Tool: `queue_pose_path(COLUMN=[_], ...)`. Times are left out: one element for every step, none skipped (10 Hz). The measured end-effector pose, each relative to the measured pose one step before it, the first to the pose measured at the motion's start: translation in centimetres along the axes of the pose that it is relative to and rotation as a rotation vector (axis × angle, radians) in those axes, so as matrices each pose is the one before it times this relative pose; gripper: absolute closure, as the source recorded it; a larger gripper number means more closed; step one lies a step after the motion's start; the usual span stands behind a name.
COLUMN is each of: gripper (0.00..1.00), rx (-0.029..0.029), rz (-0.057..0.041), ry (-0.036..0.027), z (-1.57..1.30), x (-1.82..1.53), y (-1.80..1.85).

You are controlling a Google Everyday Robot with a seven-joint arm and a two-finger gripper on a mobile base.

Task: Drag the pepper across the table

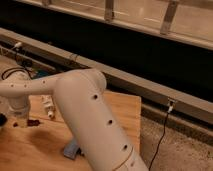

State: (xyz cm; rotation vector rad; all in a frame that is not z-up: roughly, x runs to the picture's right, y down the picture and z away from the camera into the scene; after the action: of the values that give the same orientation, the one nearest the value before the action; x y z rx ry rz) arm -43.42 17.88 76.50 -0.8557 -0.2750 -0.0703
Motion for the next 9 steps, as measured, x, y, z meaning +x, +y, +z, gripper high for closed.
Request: queue_pose_path(gripper=[1.00,1.00,1.00,1.00,1.00,1.00,1.00,1.00,1.00], rx=[-0.00732,-0.01653,-0.01104,-0.01399,-0.00880,-0.00770,-0.00624,-0.00476,-0.00225], rz=[-0.00745,-0.01744,-0.01304,-0.01753,-0.01745,-0.02165,-0.02128,-0.01740,-0.01558], ry=[0.00602,0.00825,0.00215,0.00488,0.00225,0.00582,0.00114,0.00356,0.00166], z=[0.156,0.827,0.613,0.730,0.325,0.223,0.196,0.196,0.133], x=[-0.051,-0.471,-0.585,-0.616,-0.627,-0.737,-0.908,-0.681,-0.629], y=[-0.191,-0.513,-0.512,-0.614,-0.626,-0.908,-0.575,-0.294,-0.331])
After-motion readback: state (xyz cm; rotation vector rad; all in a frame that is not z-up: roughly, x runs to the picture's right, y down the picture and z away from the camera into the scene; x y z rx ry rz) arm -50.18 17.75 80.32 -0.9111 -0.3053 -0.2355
